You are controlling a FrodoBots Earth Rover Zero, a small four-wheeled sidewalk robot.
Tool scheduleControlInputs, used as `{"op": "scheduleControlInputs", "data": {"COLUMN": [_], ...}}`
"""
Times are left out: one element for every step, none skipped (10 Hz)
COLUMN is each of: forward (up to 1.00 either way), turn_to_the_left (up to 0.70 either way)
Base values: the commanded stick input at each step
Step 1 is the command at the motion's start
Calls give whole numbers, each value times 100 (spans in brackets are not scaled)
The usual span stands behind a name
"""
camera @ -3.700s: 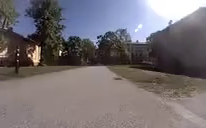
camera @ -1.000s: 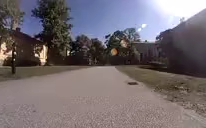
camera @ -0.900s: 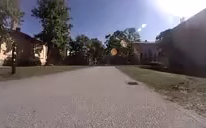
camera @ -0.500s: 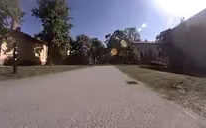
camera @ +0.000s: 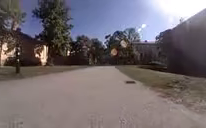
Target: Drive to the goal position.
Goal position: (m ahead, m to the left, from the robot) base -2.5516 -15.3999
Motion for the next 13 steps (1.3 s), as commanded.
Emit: {"op": "scheduleControlInputs", "data": {"forward": [-45,-45,-45,-45,-45,-45,-45,-45,-45,-45,-45,-45,-45], "turn_to_the_left": [0,0,0,0,0,0,0,0,0,0,0,0,0]}}
